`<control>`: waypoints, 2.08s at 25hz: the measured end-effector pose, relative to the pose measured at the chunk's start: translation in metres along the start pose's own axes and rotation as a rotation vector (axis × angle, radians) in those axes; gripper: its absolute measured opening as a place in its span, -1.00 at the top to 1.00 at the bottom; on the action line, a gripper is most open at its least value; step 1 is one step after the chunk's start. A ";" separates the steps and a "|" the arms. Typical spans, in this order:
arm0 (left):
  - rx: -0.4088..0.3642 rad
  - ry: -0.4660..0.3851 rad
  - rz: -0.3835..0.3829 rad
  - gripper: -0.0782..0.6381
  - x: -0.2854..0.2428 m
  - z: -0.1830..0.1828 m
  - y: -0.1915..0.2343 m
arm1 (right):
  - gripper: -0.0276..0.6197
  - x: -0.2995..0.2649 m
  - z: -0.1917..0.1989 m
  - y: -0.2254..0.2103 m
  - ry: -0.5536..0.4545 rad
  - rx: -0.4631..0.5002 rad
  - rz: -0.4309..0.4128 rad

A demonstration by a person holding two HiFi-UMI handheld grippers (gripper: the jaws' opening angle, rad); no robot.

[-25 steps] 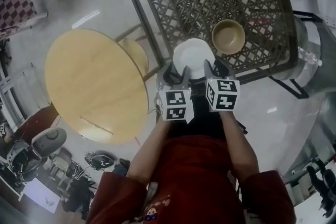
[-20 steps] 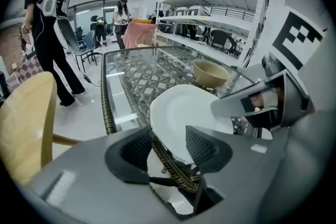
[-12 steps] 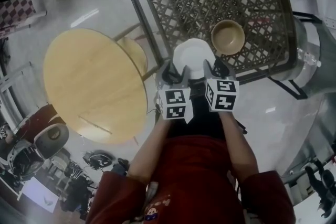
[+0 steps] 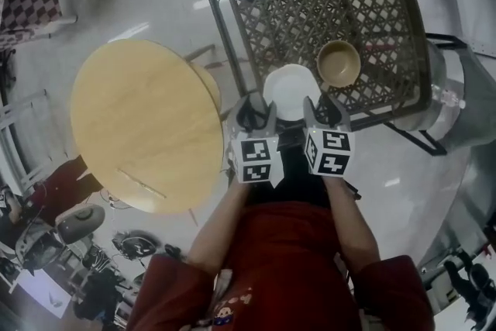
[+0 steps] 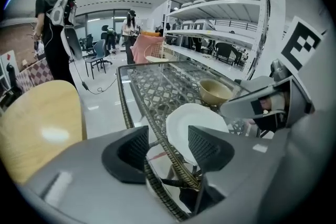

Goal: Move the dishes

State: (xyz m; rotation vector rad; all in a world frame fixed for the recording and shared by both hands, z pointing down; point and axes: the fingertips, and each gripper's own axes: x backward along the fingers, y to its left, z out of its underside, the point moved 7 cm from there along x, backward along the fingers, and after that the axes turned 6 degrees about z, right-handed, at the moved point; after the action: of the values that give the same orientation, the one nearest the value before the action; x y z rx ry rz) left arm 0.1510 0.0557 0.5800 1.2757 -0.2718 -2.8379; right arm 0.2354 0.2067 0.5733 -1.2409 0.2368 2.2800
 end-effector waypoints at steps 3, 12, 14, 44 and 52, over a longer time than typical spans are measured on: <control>0.004 -0.053 -0.016 0.09 0.015 -0.010 0.005 | 0.39 0.014 -0.012 0.007 -0.050 0.014 -0.001; 0.008 -0.277 -0.061 0.09 0.071 -0.058 0.011 | 0.39 0.071 -0.062 0.030 -0.317 0.069 -0.030; 0.003 -0.339 -0.069 0.09 0.089 -0.075 0.017 | 0.39 0.088 -0.080 0.040 -0.402 0.092 -0.047; 0.095 -0.850 -0.668 0.11 0.297 -0.089 0.061 | 0.39 0.177 -0.169 0.181 -0.828 0.389 -0.590; 0.221 -0.816 -0.896 0.11 0.348 -0.024 0.079 | 0.39 0.182 -0.141 0.260 -0.775 0.520 -0.807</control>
State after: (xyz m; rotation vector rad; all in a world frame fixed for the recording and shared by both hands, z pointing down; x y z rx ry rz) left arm -0.0680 -0.0564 0.3198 0.1048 0.0136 -4.0741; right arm 0.1212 -0.0016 0.3201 -0.0825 0.0171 1.6476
